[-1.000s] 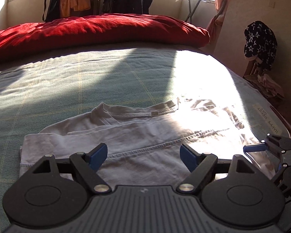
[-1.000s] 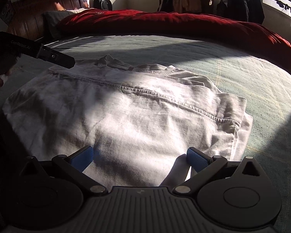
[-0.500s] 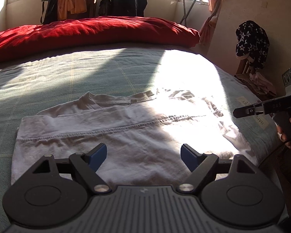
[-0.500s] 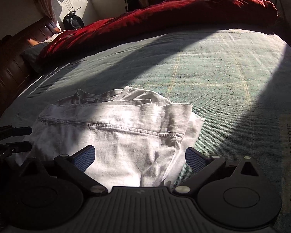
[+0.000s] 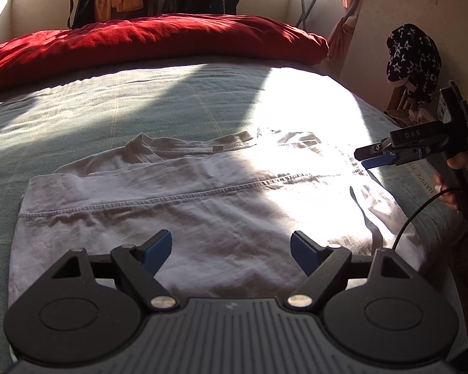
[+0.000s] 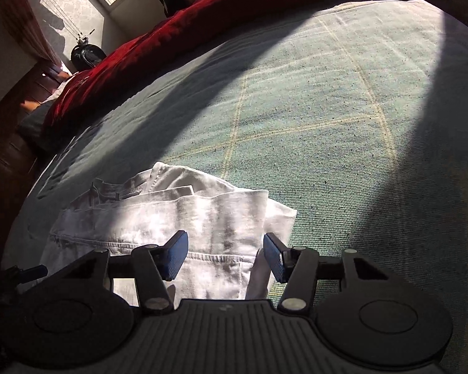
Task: Fold clothes
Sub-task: 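Roll the right gripper and close it on the shirt's side edge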
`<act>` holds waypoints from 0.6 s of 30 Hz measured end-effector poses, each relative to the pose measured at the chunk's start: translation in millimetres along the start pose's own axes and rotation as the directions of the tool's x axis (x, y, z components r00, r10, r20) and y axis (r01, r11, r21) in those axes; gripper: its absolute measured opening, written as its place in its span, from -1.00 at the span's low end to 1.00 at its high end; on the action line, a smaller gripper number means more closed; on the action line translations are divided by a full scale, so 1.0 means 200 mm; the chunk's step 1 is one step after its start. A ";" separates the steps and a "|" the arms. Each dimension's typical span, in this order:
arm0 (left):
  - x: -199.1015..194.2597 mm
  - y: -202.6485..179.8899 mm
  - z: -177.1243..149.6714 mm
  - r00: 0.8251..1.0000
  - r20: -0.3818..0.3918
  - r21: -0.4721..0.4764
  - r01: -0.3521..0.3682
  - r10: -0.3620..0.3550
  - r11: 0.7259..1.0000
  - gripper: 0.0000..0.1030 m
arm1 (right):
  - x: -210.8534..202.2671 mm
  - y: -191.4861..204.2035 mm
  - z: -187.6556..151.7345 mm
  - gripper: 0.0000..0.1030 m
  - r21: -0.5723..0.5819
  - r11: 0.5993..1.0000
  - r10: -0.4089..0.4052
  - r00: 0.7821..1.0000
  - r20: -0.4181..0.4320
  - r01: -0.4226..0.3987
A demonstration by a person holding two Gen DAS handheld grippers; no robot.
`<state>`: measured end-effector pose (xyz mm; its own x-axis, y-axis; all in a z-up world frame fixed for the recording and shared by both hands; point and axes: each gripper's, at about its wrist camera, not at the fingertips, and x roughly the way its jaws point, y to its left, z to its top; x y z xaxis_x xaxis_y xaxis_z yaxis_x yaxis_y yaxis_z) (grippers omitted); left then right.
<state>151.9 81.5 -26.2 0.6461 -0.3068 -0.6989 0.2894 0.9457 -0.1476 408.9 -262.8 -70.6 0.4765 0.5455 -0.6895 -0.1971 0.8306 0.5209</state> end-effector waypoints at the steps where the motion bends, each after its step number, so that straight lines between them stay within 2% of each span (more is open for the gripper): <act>1: 0.00 0.00 0.00 1.000 -0.002 0.001 -0.001 0.001 1.000 0.62 | 0.00 -0.02 0.00 0.15 0.018 1.000 0.014 1.000 0.000 -0.014; 5: 0.01 0.00 0.00 1.000 -0.005 0.004 -0.001 0.001 1.000 0.62 | 0.03 -0.05 -0.02 0.15 0.070 0.993 0.092 0.996 0.011 -0.092; 9: 0.01 0.00 -0.01 1.000 -0.009 0.007 0.010 -0.010 1.000 0.62 | -0.02 -0.05 -0.04 0.15 0.075 0.975 0.205 0.977 0.059 -0.209; 12: 0.03 0.00 -0.02 1.000 -0.025 0.005 -0.008 0.008 1.000 0.62 | 0.03 -0.11 -0.05 0.14 0.129 0.978 0.163 0.986 0.031 -0.165; 13: 0.03 0.00 -0.03 1.000 -0.026 0.000 -0.015 0.015 1.000 0.62 | 0.04 -0.14 -0.07 0.14 0.154 0.971 0.179 0.983 0.030 -0.182; 18: 0.04 0.01 -0.03 0.999 -0.034 -0.011 -0.004 0.004 1.000 0.62 | 0.05 -0.23 -0.13 0.15 0.246 0.907 0.341 0.939 0.047 -0.341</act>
<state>152.6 80.8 -36.6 0.6230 -0.2992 -0.7228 0.2786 0.9482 -0.1523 399.7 -291.6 -114.5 0.4201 0.7900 -0.4465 -0.1306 0.5396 0.8317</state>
